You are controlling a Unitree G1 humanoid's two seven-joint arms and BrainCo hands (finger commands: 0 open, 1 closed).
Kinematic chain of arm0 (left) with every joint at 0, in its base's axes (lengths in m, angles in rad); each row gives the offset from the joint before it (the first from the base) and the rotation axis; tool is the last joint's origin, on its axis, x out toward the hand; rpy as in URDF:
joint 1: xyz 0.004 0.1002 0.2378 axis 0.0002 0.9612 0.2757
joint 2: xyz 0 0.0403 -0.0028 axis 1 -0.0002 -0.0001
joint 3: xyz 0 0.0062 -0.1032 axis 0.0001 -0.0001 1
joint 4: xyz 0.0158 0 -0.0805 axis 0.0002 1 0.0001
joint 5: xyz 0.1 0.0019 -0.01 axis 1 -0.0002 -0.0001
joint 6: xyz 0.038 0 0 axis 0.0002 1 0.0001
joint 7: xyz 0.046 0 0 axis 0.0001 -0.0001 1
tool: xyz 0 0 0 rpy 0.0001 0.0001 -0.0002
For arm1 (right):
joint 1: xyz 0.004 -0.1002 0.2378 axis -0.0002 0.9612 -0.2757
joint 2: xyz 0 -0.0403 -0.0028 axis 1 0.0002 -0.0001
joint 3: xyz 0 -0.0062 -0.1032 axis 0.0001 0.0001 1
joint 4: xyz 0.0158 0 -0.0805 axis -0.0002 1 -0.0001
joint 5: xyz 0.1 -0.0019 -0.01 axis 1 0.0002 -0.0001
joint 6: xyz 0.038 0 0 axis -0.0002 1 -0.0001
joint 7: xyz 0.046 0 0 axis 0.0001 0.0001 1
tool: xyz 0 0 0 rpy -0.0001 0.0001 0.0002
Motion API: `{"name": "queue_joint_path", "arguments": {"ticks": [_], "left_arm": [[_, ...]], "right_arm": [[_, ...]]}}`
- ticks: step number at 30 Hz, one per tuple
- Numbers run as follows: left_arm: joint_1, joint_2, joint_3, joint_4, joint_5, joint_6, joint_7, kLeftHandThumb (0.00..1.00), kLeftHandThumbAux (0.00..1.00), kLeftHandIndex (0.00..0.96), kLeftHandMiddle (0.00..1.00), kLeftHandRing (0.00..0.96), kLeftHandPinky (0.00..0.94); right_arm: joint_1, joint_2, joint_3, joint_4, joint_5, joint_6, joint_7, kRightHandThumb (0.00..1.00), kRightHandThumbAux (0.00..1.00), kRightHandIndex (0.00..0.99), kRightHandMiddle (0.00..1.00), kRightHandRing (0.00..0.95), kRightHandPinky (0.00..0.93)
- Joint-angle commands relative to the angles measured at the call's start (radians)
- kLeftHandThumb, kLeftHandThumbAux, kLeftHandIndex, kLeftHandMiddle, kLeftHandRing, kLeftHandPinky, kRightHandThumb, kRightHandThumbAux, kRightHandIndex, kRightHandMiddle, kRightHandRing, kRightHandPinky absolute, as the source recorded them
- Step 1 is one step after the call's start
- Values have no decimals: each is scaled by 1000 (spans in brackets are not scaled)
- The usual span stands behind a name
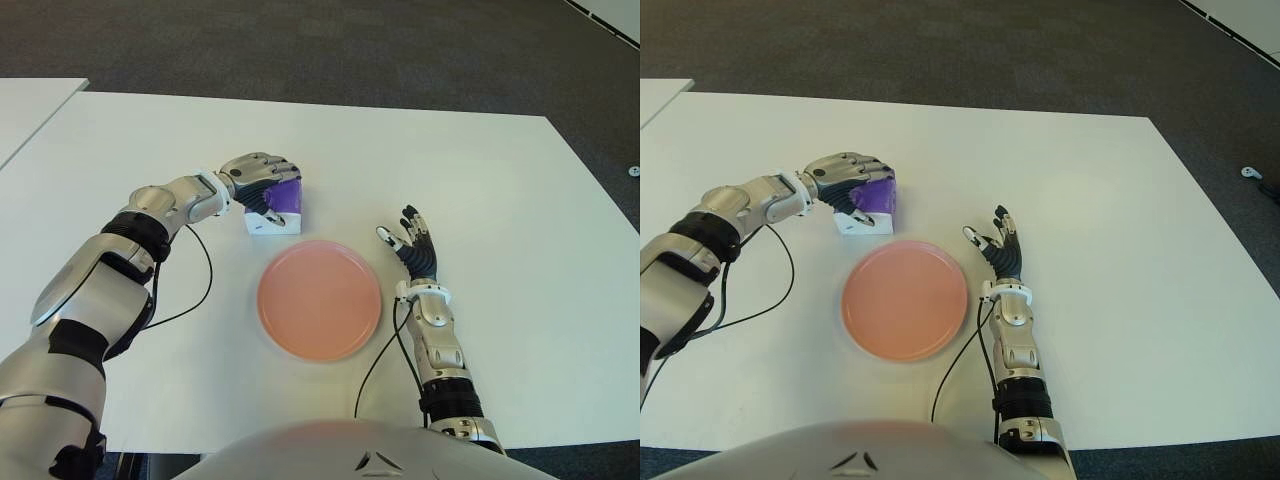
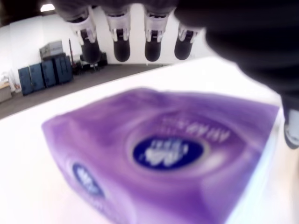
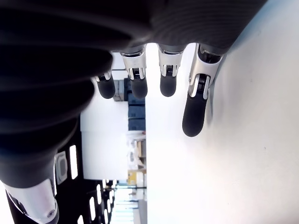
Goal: Put the tissue paper into the plate.
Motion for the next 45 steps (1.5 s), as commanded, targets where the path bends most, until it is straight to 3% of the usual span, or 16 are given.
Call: {"name": "queue_joint_path", "arguments": {"ticks": [1, 13, 37, 45], "left_arm": [[-22, -6, -36, 31, 9, 31, -101, 69, 334, 0, 0, 0, 0], [-16, -14, -42, 20, -29, 92, -226, 40, 318, 0, 0, 0, 0], [3, 11, -36, -54, -47, 148, -213, 25, 293, 0, 0, 0, 0], [28, 19, -36, -68, -47, 125, -164, 32, 301, 0, 0, 0, 0]], "right_arm": [[48, 3, 2, 66, 7, 59, 6, 109, 703, 0, 33, 21, 46], [47, -1, 3, 73, 9, 49, 17, 107, 701, 0, 35, 23, 48], [46, -7, -4, 90, 16, 34, 36, 94, 706, 0, 49, 34, 44], [56, -6, -4, 73, 14, 43, 35, 98, 712, 4, 56, 39, 47]]}}
